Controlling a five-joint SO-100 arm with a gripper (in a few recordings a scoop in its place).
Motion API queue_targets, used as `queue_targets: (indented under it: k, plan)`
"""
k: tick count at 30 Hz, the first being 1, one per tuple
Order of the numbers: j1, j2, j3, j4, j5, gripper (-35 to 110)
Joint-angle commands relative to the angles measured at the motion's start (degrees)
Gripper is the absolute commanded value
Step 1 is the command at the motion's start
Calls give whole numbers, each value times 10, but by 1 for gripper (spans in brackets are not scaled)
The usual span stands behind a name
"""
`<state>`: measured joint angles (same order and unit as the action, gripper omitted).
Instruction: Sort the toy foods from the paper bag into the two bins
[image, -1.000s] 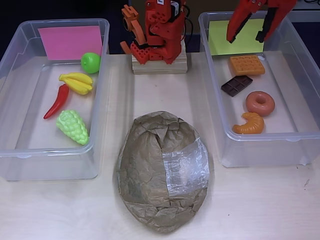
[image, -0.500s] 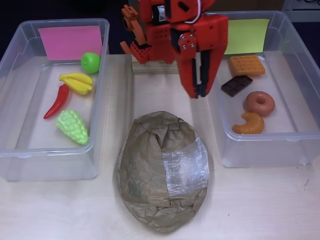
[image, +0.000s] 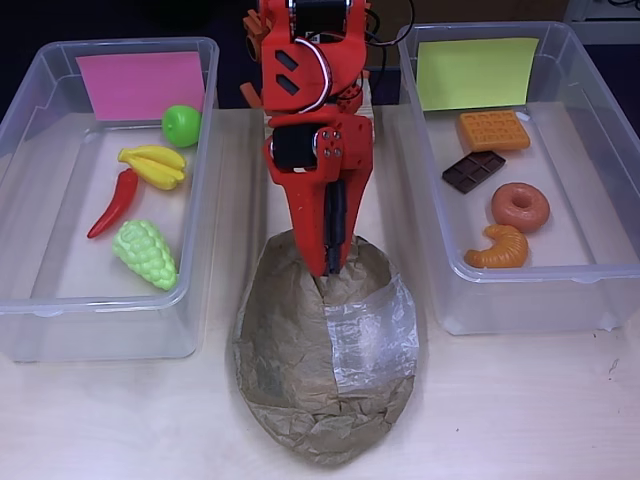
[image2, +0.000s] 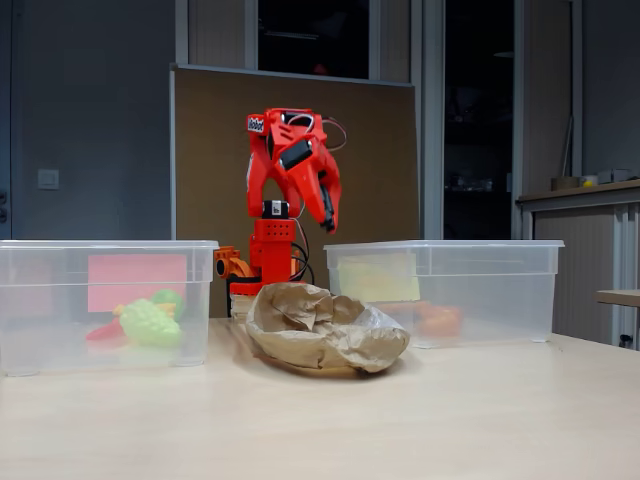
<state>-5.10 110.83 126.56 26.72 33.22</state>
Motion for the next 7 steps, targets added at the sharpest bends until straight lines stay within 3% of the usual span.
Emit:
queue_targets:
  k: [1, 7]
  plan:
    - [4, 9, 63, -95, -46, 4]
    - [8, 57, 185, -173, -116, 2]
